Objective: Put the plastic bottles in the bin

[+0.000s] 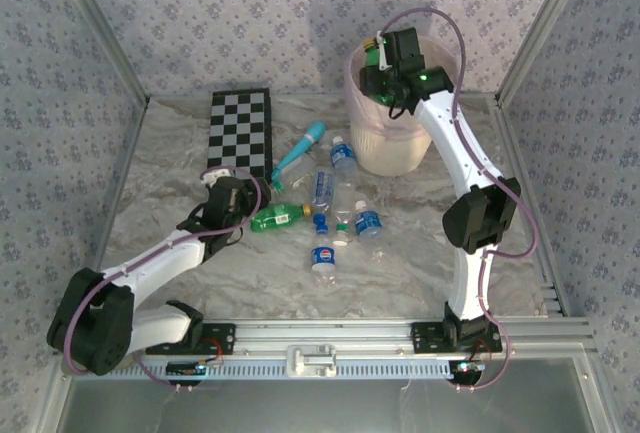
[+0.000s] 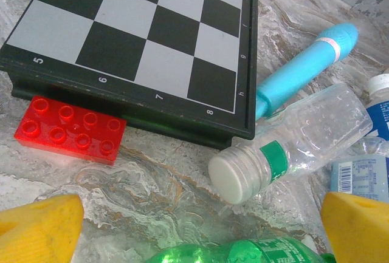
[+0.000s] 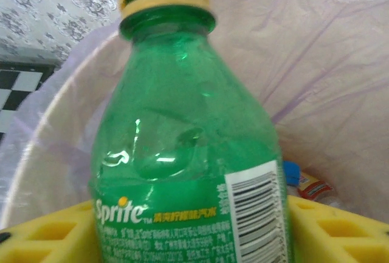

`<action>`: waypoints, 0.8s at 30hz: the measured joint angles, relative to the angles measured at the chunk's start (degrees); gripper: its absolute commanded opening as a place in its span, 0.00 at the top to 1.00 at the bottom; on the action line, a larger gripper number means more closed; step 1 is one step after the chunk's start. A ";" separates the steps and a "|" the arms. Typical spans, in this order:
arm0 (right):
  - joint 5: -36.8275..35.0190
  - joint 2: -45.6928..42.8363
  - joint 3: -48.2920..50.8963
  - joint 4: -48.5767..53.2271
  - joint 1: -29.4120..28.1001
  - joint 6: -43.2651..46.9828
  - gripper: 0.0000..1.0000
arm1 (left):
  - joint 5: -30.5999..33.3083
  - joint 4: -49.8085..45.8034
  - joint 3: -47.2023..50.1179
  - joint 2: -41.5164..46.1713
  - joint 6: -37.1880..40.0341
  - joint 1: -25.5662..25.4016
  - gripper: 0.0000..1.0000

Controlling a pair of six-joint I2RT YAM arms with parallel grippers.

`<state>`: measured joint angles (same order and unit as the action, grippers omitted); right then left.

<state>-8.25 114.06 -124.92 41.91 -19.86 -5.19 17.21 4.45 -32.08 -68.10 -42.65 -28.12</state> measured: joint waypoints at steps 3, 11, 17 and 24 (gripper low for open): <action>-0.31 0.31 -0.90 0.00 0.22 -0.04 0.08 | 0.00 -0.17 0.02 0.50 0.00 0.00 0.00; 0.15 0.26 -2.73 -0.09 0.00 0.13 0.00 | -0.17 -0.28 0.33 0.72 0.13 0.02 0.00; 2.73 -4.72 2.47 -2.58 -0.44 -0.50 0.00 | -3.74 -0.33 -0.37 -1.46 4.31 1.20 0.00; 6.60 -21.53 23.26 -13.11 -0.59 -3.72 0.00 | -10.56 -0.85 -5.09 -7.17 10.45 2.89 0.00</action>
<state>-1.65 92.53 -101.67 28.80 -20.45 -8.91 6.66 3.60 -37.17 -75.26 -32.21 -25.23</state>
